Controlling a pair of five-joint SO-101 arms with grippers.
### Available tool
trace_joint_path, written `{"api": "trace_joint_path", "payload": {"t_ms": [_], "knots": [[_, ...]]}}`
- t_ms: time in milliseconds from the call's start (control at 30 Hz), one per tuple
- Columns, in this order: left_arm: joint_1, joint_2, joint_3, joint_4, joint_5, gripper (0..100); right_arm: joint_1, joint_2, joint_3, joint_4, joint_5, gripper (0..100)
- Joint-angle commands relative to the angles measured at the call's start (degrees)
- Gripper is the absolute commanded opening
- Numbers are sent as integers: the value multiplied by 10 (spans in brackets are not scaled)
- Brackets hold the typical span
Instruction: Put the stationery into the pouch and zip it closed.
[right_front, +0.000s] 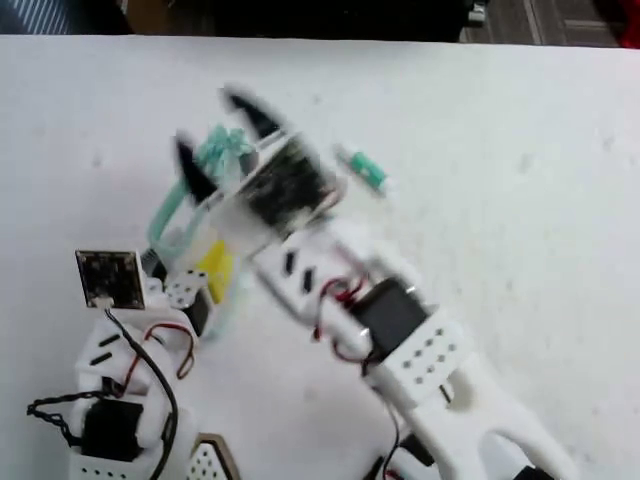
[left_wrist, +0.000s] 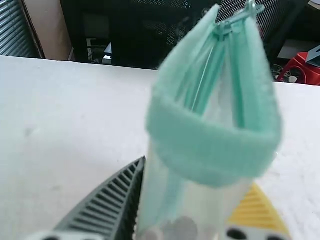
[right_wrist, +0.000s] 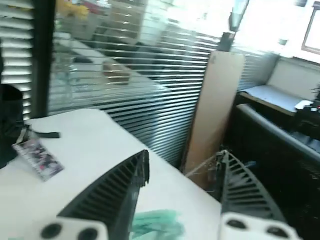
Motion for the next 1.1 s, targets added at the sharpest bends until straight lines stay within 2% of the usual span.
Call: {"api": "trace_joint_path", "payload": {"t_ms": [0, 167, 333, 733, 833, 1067], "knots": [[7, 5, -4, -16, -4, 242, 107, 0, -39, 0, -14, 208], [7, 5, -3, -16, -4, 242, 216, 57, -43, 3, -60, 208], [7, 5, -1, -16, -4, 241, 235, 202, -110, 59, -37, 208], [7, 5, -1, -16, -4, 241, 242, 599, -554, 460, -28, 208], [7, 5, 0, -16, -4, 241, 257, 702, -676, 519, -28, 208], [7, 5, 0, -16, -4, 241, 276, 926, -899, 586, -28, 208]]}}
